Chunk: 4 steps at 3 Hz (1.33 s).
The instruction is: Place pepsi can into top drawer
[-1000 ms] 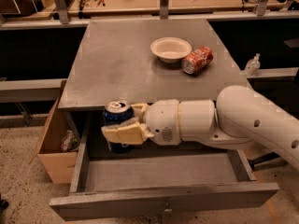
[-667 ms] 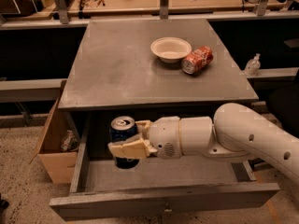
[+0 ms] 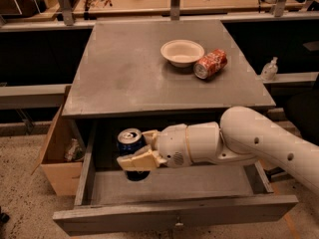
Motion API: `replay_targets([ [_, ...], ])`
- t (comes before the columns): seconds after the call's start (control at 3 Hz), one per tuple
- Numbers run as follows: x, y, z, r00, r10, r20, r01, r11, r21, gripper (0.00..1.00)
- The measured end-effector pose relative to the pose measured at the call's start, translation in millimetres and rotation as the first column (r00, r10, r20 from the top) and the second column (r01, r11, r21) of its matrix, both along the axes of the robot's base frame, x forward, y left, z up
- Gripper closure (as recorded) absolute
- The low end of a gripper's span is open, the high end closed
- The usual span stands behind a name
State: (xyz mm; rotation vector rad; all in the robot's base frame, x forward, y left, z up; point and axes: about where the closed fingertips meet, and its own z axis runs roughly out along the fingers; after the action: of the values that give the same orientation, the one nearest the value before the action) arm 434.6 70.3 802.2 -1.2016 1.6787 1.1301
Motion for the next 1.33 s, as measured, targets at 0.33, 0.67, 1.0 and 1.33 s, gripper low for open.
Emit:
replay_targets([
  [0.33,9.1,-5.0,-31.3,0.9957,0.082,0.043,-0.078,0.994,-0.080,1.00],
  [0.67,11.8,-14.8,-56.6,0.9911,0.097,0.090,-0.087,0.990,-0.111,1.00],
  [1.0,10.8,-27.5,-75.0,0.9883,0.044,0.146,-0.030,0.995,-0.096,1.00],
  [1.33,26.6,-38.0,-92.6,0.9756,0.004,0.219,0.014,0.997,-0.081,1.00],
])
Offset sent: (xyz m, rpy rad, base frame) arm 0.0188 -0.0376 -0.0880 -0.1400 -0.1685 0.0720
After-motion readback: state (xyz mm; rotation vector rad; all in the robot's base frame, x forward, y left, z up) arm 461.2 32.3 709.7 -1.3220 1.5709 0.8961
